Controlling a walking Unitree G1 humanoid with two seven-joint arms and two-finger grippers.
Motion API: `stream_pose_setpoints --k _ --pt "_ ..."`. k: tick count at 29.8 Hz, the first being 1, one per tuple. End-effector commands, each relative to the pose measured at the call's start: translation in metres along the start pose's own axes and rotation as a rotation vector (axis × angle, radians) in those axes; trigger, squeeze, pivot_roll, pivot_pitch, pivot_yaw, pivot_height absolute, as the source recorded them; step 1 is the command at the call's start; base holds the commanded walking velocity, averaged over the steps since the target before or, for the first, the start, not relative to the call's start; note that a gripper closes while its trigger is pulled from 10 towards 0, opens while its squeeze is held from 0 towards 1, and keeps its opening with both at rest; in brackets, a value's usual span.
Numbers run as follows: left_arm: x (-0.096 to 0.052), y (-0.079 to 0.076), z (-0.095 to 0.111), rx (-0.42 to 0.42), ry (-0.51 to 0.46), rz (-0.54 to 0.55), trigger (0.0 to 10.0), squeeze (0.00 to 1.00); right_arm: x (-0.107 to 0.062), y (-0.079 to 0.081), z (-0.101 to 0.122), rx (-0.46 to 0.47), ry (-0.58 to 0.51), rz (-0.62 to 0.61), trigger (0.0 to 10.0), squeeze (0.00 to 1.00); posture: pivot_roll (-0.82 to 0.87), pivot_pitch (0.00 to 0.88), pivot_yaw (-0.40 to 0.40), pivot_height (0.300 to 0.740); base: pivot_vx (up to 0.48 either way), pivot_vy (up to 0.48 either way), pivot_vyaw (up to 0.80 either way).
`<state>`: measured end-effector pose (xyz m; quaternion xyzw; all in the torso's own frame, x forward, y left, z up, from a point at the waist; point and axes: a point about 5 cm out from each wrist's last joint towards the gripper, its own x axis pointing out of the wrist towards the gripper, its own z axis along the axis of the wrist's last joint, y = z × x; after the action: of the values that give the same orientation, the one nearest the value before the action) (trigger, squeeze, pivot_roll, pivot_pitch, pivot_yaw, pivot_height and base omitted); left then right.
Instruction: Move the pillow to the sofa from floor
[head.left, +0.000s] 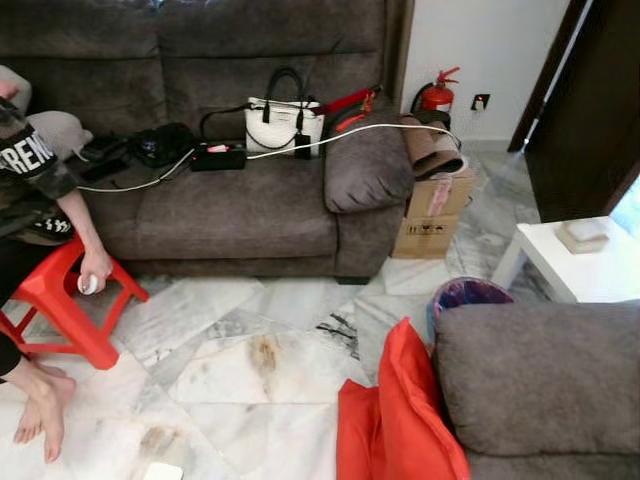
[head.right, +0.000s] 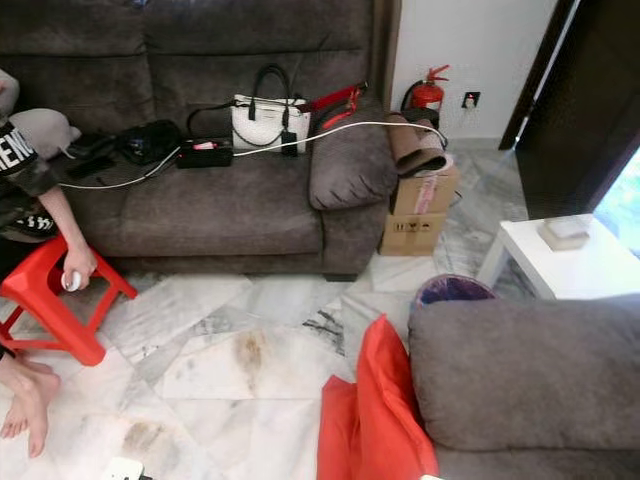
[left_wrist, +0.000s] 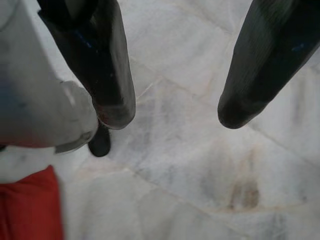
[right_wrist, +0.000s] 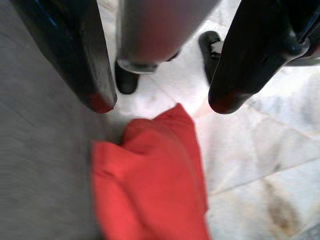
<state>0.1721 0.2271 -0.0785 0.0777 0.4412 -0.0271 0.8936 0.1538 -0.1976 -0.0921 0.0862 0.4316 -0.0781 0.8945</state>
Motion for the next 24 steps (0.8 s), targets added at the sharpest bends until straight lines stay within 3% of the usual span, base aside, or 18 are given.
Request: stream_pose_setpoints --k 1,6,10,24 --pt "-0.0016 0.0007 -0.0064 -0.008 0.021 0.001 10.0 0.0 -0.0006 0.0018 -0.0032 0.004 0.007 0.002 10.0 0.0 0.11 0.092 0.062 0.74 0.0 0.0 0.0" --pt "-0.0008 0.0001 -0.0033 -0.024 0.012 0.0 10.0 0.0 -0.0006 0.002 -0.0035 0.004 0.009 0.002 10.0 0.0 0.11 0.092 0.062 0.74 0.0 0.0 0.0" --pt "-0.0005 -0.0007 -0.002 -0.02 0.004 -0.001 10.0 0.0 -0.0005 0.0024 -0.0034 0.004 0.01 0.003 10.0 0.0 0.1 0.09 0.061 0.74 0.0 0.363 0.0" --pt "-0.002 0.0034 -0.0059 -0.018 0.012 0.009 10.0 0.0 -0.0005 0.003 -0.0037 0.001 0.01 0.006 10.0 0.0 0.1 0.093 0.06 0.74 0.0 0.0 0.0"
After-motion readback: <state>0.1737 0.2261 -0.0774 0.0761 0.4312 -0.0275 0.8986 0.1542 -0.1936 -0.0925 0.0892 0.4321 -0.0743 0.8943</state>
